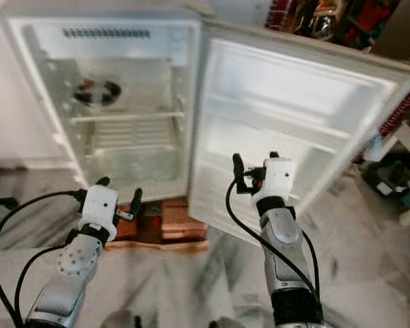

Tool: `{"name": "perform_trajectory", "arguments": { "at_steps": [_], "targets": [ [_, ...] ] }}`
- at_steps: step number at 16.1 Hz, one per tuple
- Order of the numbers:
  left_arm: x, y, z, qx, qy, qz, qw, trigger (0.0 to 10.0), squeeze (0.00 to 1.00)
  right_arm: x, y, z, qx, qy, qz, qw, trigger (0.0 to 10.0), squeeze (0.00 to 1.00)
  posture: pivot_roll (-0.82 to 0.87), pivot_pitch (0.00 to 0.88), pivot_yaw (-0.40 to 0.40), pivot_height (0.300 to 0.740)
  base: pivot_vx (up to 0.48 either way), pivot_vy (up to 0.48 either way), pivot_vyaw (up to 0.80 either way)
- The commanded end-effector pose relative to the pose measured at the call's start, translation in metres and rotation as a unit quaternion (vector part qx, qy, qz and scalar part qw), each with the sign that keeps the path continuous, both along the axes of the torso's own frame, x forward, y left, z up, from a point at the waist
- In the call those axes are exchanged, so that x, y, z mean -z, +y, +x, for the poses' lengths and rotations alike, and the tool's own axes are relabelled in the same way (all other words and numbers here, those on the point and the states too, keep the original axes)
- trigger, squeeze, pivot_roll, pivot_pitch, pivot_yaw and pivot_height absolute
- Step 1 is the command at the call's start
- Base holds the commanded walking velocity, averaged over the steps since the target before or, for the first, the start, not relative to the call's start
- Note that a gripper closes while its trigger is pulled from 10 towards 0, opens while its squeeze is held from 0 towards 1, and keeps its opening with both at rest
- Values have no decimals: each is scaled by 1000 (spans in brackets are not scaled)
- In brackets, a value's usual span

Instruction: Restocking fridge

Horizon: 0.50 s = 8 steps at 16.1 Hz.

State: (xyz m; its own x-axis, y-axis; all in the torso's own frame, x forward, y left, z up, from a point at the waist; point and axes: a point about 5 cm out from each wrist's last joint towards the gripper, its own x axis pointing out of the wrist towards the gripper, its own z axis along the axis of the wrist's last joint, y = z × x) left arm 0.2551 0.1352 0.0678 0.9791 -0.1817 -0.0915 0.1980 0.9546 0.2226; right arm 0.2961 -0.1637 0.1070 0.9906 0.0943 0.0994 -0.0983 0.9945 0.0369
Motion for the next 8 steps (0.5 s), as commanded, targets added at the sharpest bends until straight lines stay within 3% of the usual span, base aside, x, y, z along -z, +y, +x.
{"name": "perform_trajectory", "arguments": {
  "at_steps": [1,8],
  "targets": [
    [-2,-10,0,16,-4,0,1000,10000,0,3,-10,-2,13,7,-3,1000,10000,0,139,63,-61,740,0,-394,0],
    [-1,-4,3,3,-1,12,1000,10000,0,4,-8,-2,9,7,-3,1000,10000,0,143,61,-61,740,0,-411,0]
  ]
}}
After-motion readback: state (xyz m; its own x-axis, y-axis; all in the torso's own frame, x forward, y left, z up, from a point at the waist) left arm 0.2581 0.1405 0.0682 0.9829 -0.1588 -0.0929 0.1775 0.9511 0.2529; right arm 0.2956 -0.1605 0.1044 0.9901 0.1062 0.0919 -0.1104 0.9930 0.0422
